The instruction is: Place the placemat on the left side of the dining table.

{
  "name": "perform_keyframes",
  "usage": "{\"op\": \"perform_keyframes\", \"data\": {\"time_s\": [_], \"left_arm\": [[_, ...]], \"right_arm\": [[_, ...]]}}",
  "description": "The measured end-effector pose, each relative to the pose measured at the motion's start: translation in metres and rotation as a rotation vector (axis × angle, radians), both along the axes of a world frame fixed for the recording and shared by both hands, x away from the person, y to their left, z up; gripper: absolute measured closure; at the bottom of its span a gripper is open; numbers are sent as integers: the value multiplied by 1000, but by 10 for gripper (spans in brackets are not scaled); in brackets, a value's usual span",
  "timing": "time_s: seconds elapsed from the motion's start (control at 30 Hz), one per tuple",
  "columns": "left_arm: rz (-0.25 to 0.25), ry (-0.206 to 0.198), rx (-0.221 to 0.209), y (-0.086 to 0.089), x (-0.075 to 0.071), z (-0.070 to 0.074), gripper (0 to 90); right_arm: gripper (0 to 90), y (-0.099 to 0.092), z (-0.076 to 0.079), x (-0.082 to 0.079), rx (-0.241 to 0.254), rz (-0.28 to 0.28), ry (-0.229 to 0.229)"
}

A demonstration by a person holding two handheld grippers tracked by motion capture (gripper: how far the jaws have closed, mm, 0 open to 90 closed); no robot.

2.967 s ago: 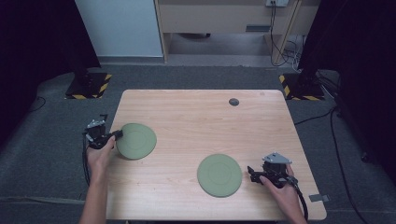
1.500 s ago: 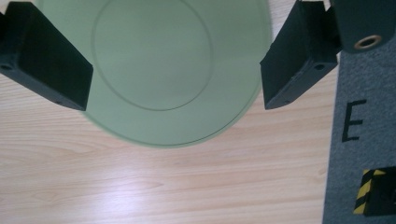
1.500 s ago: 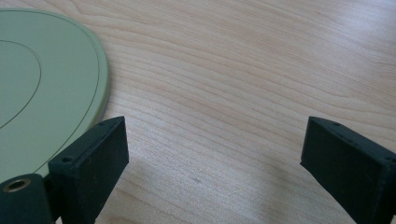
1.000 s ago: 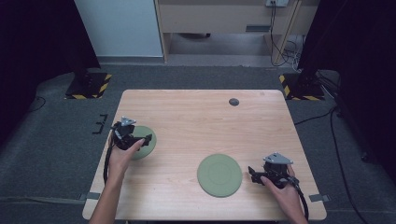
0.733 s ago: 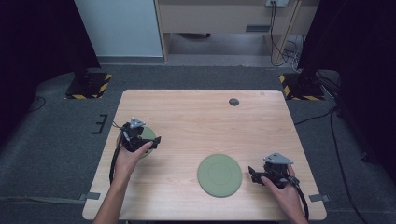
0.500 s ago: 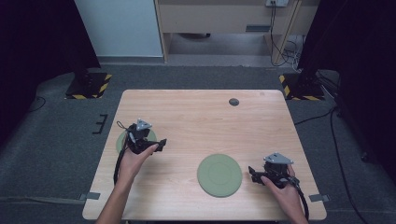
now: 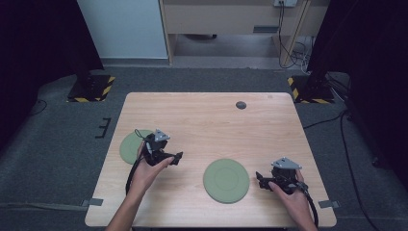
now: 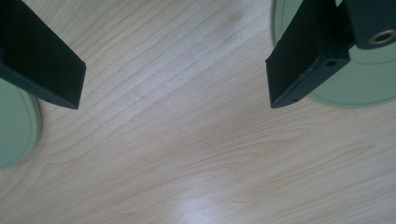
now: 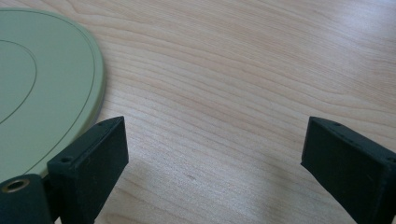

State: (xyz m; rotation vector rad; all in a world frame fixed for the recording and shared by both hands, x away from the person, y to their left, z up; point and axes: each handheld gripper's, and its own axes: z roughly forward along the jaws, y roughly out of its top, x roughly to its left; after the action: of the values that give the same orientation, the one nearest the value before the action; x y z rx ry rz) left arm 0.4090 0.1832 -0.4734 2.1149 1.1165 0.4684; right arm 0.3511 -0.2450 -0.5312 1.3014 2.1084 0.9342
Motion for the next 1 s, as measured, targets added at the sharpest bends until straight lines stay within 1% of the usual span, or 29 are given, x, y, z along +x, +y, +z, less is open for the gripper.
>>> {"op": "perform_keyframes", "data": {"time_s": [0.17, 0.3, 0.33, 0.4, 0.6, 0.63, 0.67, 0.77, 0.9, 1.0], "left_arm": [[-24, -5, 21, -8, -4, 3, 33], [-46, -8, 43, -16, -8, 2, 33], [-56, -6, 57, -18, -10, 1, 33], [-68, -6, 69, -21, -15, -2, 34], [-71, 0, 106, -18, -23, -9, 35], [-74, 5, 110, -18, -26, -13, 35], [-74, 5, 110, -18, -26, -13, 35], [-95, 12, 128, -20, -32, -19, 34], [-108, 16, 134, -22, -35, -22, 34], [-119, 27, 135, -24, -38, -29, 33]], "right_arm": [[74, 1, -1, 0, -6, -1, 4], [74, 1, -2, 1, -10, 2, 7], [74, 1, -2, 1, -11, 3, 9], [74, 1, -3, 2, -13, 3, 10], [74, 1, -3, 1, -14, 0, 10], [74, 2, -3, 1, -15, -1, 10], [74, 2, -3, 1, -15, -1, 10], [73, 2, -3, 2, -18, 2, 11], [73, 2, -3, 1, -17, 1, 12], [73, 2, -3, 1, -18, 1, 11]]}}
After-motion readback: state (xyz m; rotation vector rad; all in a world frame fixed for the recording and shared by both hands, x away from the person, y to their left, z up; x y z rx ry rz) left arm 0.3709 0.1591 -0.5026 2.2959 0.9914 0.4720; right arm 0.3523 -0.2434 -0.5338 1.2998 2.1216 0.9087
